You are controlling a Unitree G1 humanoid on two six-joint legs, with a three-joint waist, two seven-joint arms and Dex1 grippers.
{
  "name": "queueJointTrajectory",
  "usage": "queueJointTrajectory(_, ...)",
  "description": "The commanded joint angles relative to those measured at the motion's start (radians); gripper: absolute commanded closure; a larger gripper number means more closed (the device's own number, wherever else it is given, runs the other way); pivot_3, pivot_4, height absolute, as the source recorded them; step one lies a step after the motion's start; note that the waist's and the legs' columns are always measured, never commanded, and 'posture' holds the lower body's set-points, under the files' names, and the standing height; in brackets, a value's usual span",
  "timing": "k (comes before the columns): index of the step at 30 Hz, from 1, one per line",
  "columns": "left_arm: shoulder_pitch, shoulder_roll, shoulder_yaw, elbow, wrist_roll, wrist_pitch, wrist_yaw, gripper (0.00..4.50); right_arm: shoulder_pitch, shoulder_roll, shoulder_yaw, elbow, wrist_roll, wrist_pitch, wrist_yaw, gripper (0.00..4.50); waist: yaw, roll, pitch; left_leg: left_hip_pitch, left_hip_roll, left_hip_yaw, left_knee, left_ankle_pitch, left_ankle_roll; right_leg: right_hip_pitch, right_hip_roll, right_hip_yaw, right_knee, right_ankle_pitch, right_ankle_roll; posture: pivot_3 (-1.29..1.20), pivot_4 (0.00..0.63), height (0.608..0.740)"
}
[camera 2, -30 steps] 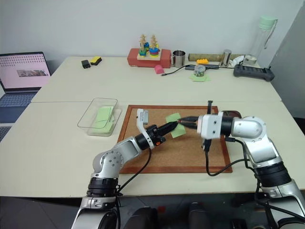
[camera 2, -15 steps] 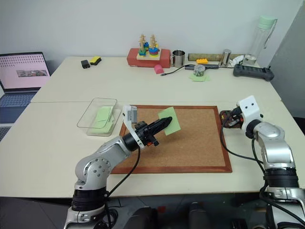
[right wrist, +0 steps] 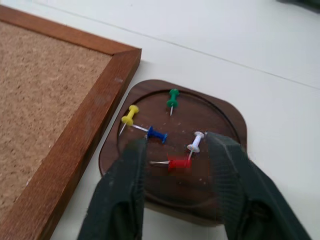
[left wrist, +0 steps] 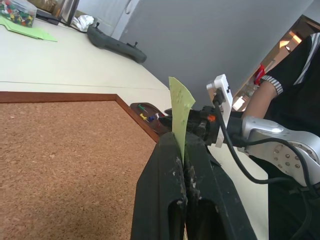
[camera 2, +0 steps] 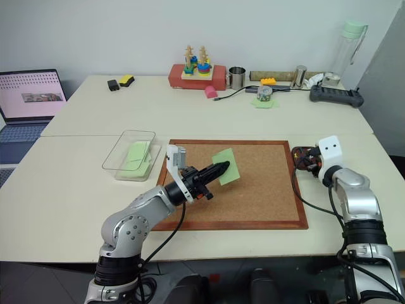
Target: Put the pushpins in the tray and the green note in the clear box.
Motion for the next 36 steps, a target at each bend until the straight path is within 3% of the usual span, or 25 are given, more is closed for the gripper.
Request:
queueJointTrajectory(1,-0.011,0.000,0.012,-0.045,-0.010,-0.028,0.005,4.50,-0.022,-0.010,-0.043,-0.049,0.033,-0.002,0.001,1.66,-0.001,0.000,0.000,0.000,0.000,0.000,0.000,0.000,0.000,0.000,0.000,0.000,0.000,0.000,0.000,0.00,0.150,0.740)
queueJointTrajectory(8,-0.019,0.012,0.026,-0.053,-0.011,-0.037,0.015,4.50,-0.026,-0.014,-0.047,-0.083,0.071,-0.028,0.048,0.05,-0.001,0.000,0.000,0.000,0.000,0.000,0.000,0.000,0.000,0.000,0.000,0.000,0.000,0.000,0.000,0.00,0.150,0.740)
queueJointTrajectory(14,-0.010,0.122,0.113,-0.193,0.021,-0.036,0.092,4.50,-0.017,-0.104,0.045,-0.383,0.251,-0.030,0.451,0.01,-0.005,0.001,0.001,0.000,0.001,0.000,0.000,0.000,0.000,-0.001,0.001,0.000,0.000,-0.003,0.005,0.00,0.150,0.740)
queueJointTrajectory(18,-0.005,0.204,0.170,-0.229,0.076,-0.035,0.157,4.50,-0.069,-0.149,0.116,-0.493,0.310,0.006,0.593,0.01,-0.003,0.000,0.002,0.001,0.002,-0.002,-0.001,0.000,0.000,0.000,0.002,-0.001,0.000,-0.003,0.005,0.00,0.150,0.740)
queueJointTrajectory(23,-0.062,0.382,0.251,-0.166,0.204,-0.034,0.213,4.50,-0.209,-0.122,0.174,-0.515,0.369,0.083,0.644,0.01,-0.002,-0.001,0.003,0.001,0.002,-0.003,0.001,0.000,0.000,0.000,0.002,-0.001,0.001,-0.003,0.005,0.00,0.150,0.740)
queueJointTrajectory(27,-0.096,0.472,0.259,-0.054,0.279,-0.049,0.212,4.50,-0.238,-0.108,0.203,-0.500,0.366,0.086,0.663,0.01,0.004,-0.002,0.003,0.000,0.002,-0.004,0.000,0.000,0.000,0.000,0.001,-0.003,0.000,-0.004,0.004,0.00,0.150,0.740)
queueJointTrajectory(36,-0.160,0.488,0.220,0.247,0.414,-0.160,0.219,4.50,-0.218,-0.108,0.219,-0.516,0.368,0.106,0.674,0.01,0.004,-0.004,0.004,-0.002,0.001,-0.006,-0.001,-0.001,-0.001,-0.003,-0.001,-0.003,0.000,-0.002,0.000,0.00,0.150,0.740)
